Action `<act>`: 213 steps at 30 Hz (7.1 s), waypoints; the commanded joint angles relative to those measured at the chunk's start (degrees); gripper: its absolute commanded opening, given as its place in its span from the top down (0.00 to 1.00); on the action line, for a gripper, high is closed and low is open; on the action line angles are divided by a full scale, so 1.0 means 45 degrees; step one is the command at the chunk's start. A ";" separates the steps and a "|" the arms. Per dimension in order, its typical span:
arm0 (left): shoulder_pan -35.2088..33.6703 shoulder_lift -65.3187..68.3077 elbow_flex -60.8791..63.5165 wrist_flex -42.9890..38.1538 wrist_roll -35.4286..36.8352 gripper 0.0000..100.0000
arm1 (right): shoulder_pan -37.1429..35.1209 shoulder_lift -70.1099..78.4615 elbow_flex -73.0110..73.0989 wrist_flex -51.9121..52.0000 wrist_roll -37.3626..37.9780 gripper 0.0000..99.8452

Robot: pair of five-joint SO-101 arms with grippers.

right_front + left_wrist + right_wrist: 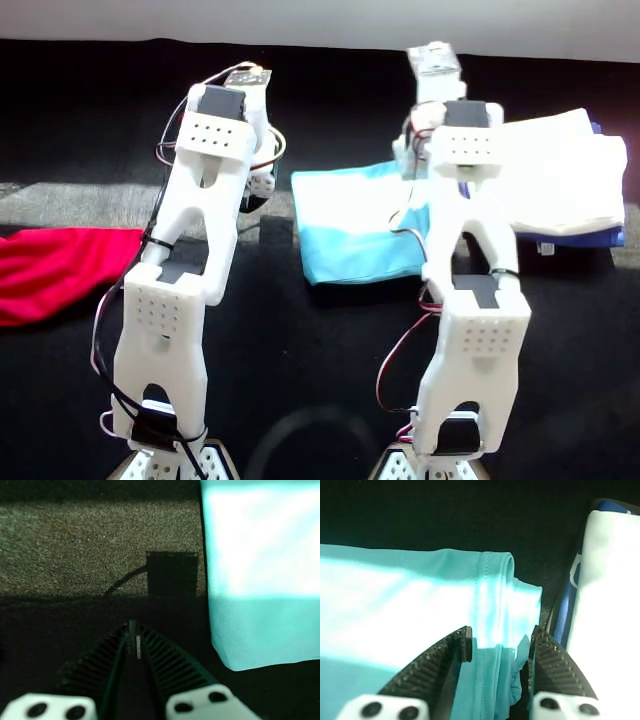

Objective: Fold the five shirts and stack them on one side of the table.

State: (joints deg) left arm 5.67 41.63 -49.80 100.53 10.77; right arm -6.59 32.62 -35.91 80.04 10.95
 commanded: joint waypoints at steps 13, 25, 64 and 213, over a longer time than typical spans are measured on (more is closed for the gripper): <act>-0.0010 -0.0830 -0.0010 -0.0020 0.0039 0.99 | 0.0244 0.1885 -0.0459 -0.0635 -0.0742 0.91; -0.0029 -0.0830 -0.0010 -0.0020 0.0039 0.99 | 0.0967 0.1514 -0.2198 -0.0518 -0.1700 0.99; -0.0049 -0.0830 -0.0010 -0.0020 0.0039 0.99 | 0.1377 0.2940 -0.4913 0.0147 -0.0742 0.99; -0.1553 -0.0947 0.0654 -0.0293 0.0059 0.99 | 0.6476 0.2979 -0.7297 -0.3409 0.4063 0.75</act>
State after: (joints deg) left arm -1.10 41.63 -46.55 99.21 10.77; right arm 22.86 48.35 -66.42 65.10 33.27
